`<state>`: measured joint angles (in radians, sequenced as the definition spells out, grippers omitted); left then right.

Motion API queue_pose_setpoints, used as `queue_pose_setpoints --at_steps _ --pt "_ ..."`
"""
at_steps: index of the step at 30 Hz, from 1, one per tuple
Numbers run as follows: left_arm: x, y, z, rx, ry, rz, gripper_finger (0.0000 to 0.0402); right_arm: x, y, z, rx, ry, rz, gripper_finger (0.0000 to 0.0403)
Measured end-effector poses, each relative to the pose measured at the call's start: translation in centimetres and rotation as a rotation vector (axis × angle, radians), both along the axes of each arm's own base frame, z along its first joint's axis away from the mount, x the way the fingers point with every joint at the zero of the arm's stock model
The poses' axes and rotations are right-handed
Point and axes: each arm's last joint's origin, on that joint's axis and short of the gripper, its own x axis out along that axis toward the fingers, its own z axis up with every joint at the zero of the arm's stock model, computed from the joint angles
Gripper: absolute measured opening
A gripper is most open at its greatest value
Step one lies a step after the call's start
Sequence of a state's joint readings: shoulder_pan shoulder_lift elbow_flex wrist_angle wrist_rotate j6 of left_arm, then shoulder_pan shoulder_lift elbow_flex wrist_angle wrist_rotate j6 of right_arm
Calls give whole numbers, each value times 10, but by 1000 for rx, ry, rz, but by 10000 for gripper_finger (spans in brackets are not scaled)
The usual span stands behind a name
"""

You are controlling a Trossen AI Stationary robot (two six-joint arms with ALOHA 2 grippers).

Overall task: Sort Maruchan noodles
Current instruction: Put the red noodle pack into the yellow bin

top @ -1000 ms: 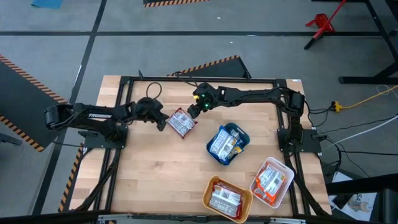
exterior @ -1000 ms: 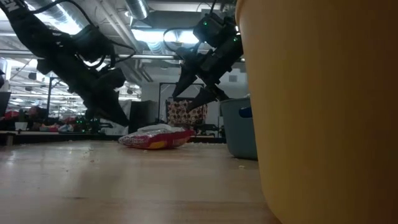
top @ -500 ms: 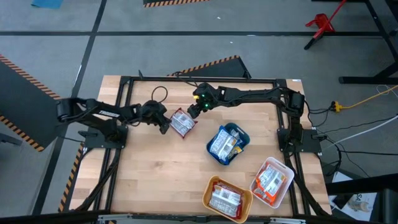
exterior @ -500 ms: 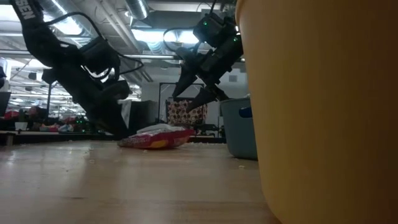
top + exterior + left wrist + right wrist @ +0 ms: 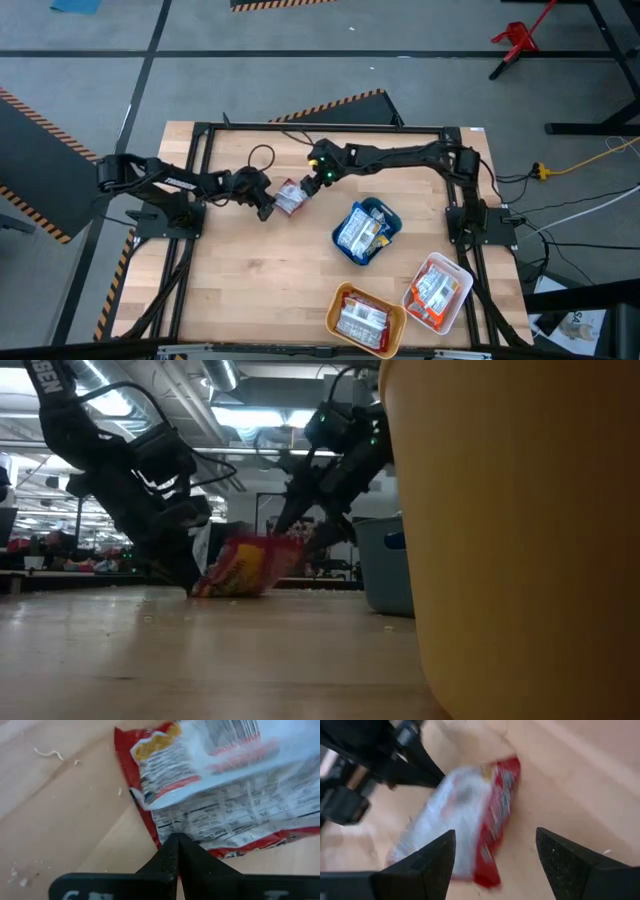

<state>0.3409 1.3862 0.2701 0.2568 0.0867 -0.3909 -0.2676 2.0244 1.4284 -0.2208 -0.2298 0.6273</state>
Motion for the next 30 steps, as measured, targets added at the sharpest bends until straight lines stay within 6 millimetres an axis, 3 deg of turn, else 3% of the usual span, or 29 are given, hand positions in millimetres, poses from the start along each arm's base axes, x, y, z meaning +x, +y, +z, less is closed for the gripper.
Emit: queue_pose_setpoints --at_steps 4,17,25,30 --pt "-1 -2 -1 3 22 -2 0 3 3 -15 39 34 -1 257" --pt "-6 -4 -5 10 10 0 0 10 1 -17 93 -33 -12 257" --pt "-6 -3 -5 19 9 3 0 16 4 -40 278 -12 -22 257" --pt "-6 -3 -5 24 9 9 0 21 3 -44 351 -53 -22 257"
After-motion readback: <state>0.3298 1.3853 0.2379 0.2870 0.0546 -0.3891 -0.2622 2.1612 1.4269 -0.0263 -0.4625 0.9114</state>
